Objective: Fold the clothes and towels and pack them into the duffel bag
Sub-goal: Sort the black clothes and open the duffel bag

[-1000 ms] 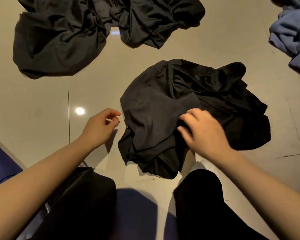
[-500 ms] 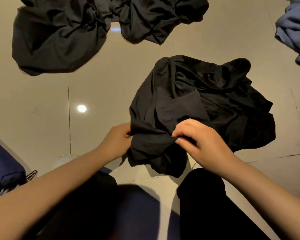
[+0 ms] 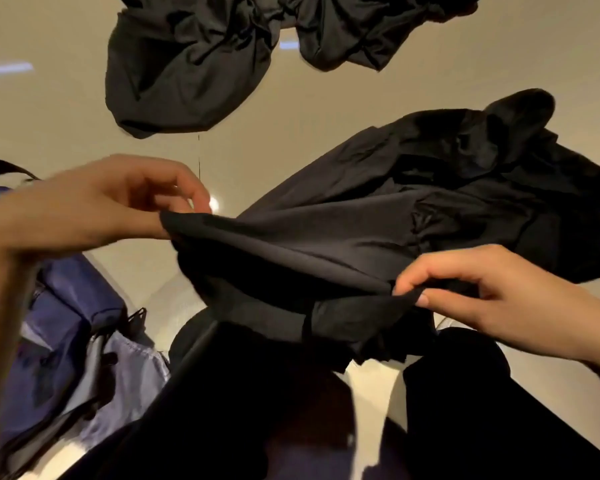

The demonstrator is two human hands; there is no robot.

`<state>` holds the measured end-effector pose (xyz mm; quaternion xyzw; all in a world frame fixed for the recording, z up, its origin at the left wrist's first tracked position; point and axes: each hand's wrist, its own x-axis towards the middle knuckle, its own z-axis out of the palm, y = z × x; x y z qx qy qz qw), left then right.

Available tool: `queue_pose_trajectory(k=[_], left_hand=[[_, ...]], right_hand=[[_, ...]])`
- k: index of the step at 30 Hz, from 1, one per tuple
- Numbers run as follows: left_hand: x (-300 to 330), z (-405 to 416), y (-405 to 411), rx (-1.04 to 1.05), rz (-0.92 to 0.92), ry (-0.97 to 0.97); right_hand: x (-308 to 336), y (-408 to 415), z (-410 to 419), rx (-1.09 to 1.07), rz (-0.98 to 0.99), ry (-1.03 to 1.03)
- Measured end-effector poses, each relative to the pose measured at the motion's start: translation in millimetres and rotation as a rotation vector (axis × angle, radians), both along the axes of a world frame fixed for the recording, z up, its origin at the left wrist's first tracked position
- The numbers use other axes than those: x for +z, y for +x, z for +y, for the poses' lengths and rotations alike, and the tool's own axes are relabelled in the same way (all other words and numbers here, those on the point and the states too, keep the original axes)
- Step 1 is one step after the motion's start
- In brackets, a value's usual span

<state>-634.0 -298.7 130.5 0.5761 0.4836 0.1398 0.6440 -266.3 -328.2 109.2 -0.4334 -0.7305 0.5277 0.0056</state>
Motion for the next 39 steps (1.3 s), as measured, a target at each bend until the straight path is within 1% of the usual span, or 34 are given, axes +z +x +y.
queue_pose_trajectory(k=[2, 4, 5, 7, 9, 10, 11, 12, 14, 16, 18, 21, 22, 24, 25, 27, 28, 29, 31, 34, 36, 39], left_hand=[[13.3, 2.8, -5.5, -0.064, -0.005, -0.018], [5.6, 7.1, 2.9, 0.0, -0.009, -0.045], [-5.5, 9.0, 13.0, 0.06, 0.016, -0.072], [-36.3, 10.1, 46.8, 0.181, 0.131, -0.081], [-63.4, 5.7, 83.7, 0.247, 0.212, 0.006], [-74.7, 2.4, 97.3, 0.279, 0.206, 0.037], [-83.2, -0.3, 105.9, 0.326, 0.189, 0.043], [-89.3, -1.9, 110.0, 0.392, 0.174, 0.042], [-97.0, -3.1, 108.9, 0.534, 0.2, 0.058], [-103.3, -6.5, 103.1, 0.619, 0.268, 0.084], [-113.3, -14.0, 98.0, 0.635, 0.331, 0.067], [-134.1, -36.8, 101.5, 0.511, 0.369, -0.002], [-140.6, -46.0, 103.9, 0.455, 0.354, -0.006], [-150.8, -60.3, 107.0, 0.365, 0.353, 0.028], [-153.6, -64.5, 107.4, 0.329, 0.36, 0.046], [-155.1, -67.1, 107.8, 0.276, 0.39, 0.063], [-154.3, -67.2, 108.3, 0.267, 0.395, 0.06], [-152.0, -67.6, 109.5, 0.267, 0.378, 0.055], [-147.8, -68.3, 111.3, 0.292, 0.33, 0.065], [-134.9, -63.9, 105.5, 0.358, 0.291, 0.113], [-121.8, -56.5, 89.7, 0.343, 0.329, 0.2], [-89.6, -37.4, 63.5, 0.299, 0.35, 0.386]], right_hand=[[1.6, 3.8, 4.0, -0.056, 0.016, -0.038], [-7.1, 10.0, 8.7, -0.092, -0.091, 0.024], [-15.2, 14.3, 11.4, -0.074, -0.231, 0.11], [-31.3, 24.5, 17.1, 0.016, -0.611, 0.273], [-41.8, 34.7, 18.7, 0.178, -0.909, 0.315], [-45.6, 38.5, 17.6, 0.229, -0.976, 0.322], [-47.1, 38.5, 15.8, 0.224, -0.975, 0.33], [-49.2, 36.0, 14.3, 0.155, -0.906, 0.343], [-50.9, 18.5, 11.1, -0.063, -0.673, 0.363], [-58.8, -4.5, 10.5, -0.16, -0.545, 0.395], [-72.1, -22.7, 14.2, -0.15, -0.55, 0.407], [-92.1, -32.4, 22.6, -0.063, -0.6, 0.385], [-96.4, -31.9, 25.0, -0.086, -0.568, 0.347], [-98.7, -29.1, 27.0, -0.252, -0.384, 0.232], [-96.0, -27.5, 27.1, -0.384, -0.255, 0.144], [-81.1, -26.3, 22.8, -0.684, 0.041, -0.109], [-73.1, -26.5, 19.0, -0.791, 0.163, -0.231], [-65.8, -26.8, 14.1, -0.842, 0.239, -0.317], [-52.1, -30.2, 3.3, -0.837, 0.292, -0.384], [-35.0, -33.1, -1.1, -0.819, 0.331, -0.403], [-22.2, -30.8, 5.7, -0.804, 0.32, -0.375], [-10.5, -24.9, 22.1, -0.739, 0.221, -0.303]])
